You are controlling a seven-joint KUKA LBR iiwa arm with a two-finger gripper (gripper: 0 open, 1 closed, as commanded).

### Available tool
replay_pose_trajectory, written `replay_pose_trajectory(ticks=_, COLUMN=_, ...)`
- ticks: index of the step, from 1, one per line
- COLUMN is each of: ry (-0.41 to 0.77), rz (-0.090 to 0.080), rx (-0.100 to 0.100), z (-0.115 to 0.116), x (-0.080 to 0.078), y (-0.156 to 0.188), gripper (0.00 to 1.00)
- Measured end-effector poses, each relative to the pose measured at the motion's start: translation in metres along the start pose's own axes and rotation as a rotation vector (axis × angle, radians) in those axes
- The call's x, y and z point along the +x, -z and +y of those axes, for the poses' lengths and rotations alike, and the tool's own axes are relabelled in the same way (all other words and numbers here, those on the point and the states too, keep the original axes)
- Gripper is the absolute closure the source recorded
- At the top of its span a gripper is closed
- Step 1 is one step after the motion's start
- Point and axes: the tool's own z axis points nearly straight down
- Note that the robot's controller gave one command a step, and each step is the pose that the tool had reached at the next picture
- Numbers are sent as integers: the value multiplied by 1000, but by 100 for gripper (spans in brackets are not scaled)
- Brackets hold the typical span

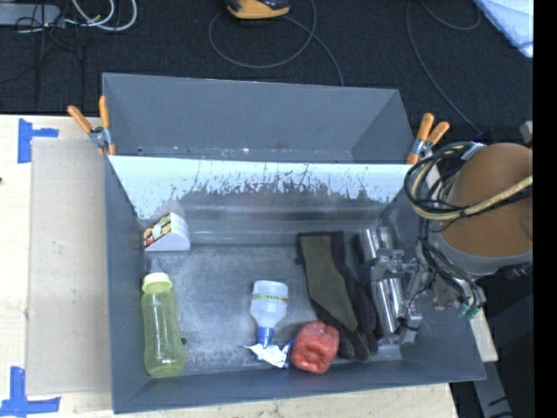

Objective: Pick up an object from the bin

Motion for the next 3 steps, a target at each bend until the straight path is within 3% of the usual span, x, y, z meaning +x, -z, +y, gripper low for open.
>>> replay_pose_trajectory(ticks=1, ry=4, rz=-8, rx=1, z=1, x=-2, y=4, gripper=0)
replay_pose_trajectory(ticks=2, ry=37, rz=-7, rx=1, z=12, x=-5, y=-56, gripper=0)
replay_pose_trajectory(ticks=3, ry=76, rz=-6, rx=0, z=-8, x=-23, y=-109, gripper=0)
